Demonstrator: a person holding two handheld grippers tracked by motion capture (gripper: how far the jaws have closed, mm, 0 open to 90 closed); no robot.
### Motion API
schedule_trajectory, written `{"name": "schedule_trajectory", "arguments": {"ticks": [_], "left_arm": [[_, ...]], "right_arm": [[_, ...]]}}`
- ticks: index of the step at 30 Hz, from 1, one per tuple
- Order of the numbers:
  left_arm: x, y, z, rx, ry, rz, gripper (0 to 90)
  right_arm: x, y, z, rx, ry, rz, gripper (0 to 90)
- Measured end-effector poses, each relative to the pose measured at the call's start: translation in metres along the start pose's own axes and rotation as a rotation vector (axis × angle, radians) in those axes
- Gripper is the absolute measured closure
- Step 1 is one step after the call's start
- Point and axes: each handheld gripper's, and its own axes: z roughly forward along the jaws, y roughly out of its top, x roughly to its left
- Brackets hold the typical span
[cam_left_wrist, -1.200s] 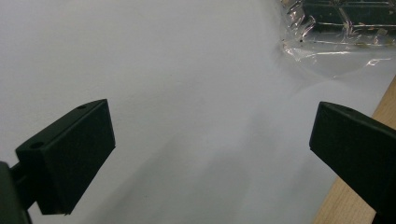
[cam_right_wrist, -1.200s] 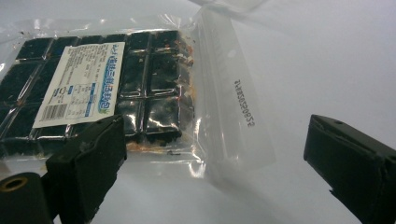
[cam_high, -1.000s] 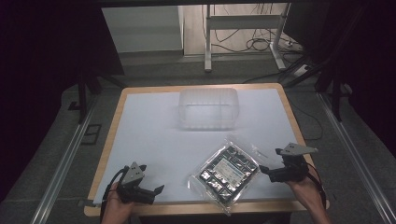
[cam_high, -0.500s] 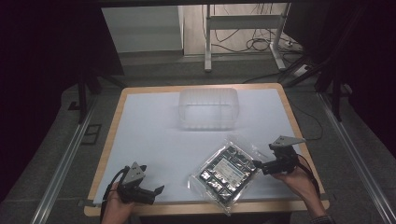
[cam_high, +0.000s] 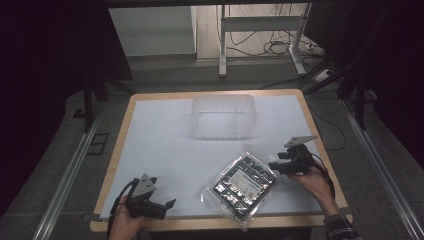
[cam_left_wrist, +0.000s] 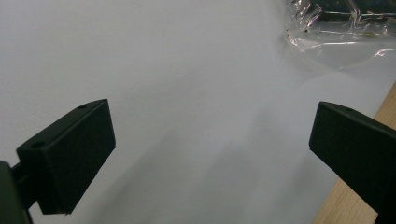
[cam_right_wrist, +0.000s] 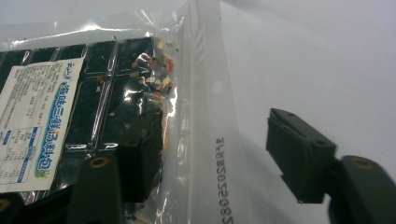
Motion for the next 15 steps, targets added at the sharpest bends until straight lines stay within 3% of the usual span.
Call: {"name": "schedule_trajectory", "arguments": {"ticks": [4,8,15], "left_arm": [[0.0,0.0,0.0,0.001,0.001,-0.002,0.1],[0.0,0.0,0.0,0.0,0.001,0.0,0.1],[-0.001,0.0,0.0,0.003,0.0,0.006,0.2]], "right_arm": [[-0.005,0.003,0.006,0.024,0.033,0.007,44.4],[-0.003,0.005,0.007,0.038,0.085,0.003,55.8],[0.011,0.012,0.002,0.047,0.078,-0.042,65.5]]}}
